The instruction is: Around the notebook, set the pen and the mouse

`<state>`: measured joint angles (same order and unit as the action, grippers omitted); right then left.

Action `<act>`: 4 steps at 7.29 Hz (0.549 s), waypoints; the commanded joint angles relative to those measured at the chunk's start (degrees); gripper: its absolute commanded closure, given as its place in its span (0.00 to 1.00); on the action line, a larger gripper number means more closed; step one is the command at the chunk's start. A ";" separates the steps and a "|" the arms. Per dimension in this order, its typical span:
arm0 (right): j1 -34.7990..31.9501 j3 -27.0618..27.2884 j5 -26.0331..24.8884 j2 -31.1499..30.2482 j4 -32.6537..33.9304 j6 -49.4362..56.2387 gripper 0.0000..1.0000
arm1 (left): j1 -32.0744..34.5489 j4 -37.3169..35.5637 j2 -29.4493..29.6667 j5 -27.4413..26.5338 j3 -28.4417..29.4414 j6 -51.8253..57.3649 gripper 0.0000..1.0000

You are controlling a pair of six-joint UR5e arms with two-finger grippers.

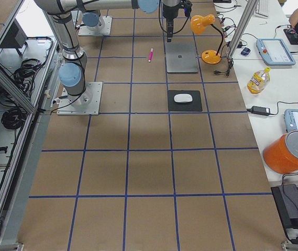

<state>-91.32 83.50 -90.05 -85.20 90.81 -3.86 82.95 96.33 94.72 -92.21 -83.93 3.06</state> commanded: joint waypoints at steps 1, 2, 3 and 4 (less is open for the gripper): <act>0.09 0.00 -0.03 0.12 0.07 0.08 0.00 | 0.02 0.08 0.12 -0.60 0.53 0.02 0.00; 0.09 0.00 -0.03 0.12 -0.02 0.08 0.00 | 0.36 0.08 -0.06 -0.51 0.09 0.02 0.00; 0.18 0.00 -0.12 0.12 -0.02 0.08 0.00 | 0.89 0.00 0.03 0.27 0.78 -0.07 0.00; 0.18 -0.09 -0.12 0.12 0.07 0.08 0.00 | 2.37 -0.09 0.12 0.54 0.79 -0.33 0.00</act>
<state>-91.18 83.48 -90.14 -85.08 90.82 -3.78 83.98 96.33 94.76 -92.13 -83.33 2.96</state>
